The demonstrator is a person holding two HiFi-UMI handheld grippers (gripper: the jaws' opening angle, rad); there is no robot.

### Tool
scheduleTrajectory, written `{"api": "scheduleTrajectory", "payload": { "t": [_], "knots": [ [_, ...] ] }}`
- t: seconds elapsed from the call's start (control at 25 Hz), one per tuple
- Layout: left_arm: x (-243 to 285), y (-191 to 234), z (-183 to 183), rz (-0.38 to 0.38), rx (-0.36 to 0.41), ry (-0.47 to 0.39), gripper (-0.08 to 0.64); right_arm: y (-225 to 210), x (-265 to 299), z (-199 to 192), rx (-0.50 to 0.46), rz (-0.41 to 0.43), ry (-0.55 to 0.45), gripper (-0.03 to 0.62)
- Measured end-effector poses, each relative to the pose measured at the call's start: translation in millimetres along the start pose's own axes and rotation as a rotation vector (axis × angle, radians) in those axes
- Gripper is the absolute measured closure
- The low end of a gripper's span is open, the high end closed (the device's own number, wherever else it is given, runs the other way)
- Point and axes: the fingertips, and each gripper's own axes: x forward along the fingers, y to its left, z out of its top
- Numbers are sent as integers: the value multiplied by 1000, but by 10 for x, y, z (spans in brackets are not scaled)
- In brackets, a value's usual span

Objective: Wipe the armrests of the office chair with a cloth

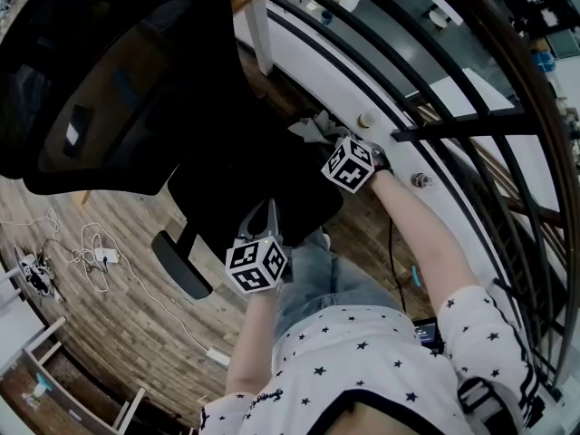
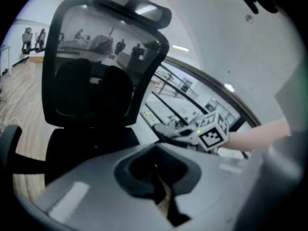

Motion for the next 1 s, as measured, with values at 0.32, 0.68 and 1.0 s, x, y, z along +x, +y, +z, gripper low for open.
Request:
{"api": "scheduleTrajectory", "payload": {
  "t": [0.32,0.68,1.0],
  "knots": [
    [-62,-97,-35,-11,14,-7,555,156,-117,-180,3,9,9,559],
    [-111,-172,-52,-22,24,-17,555,282,-210,-356,-3,19,28,558],
    [-160,-228,-100,-26,29,-18,555,397,-319,-526,2,27,42,558]
  ]
}}
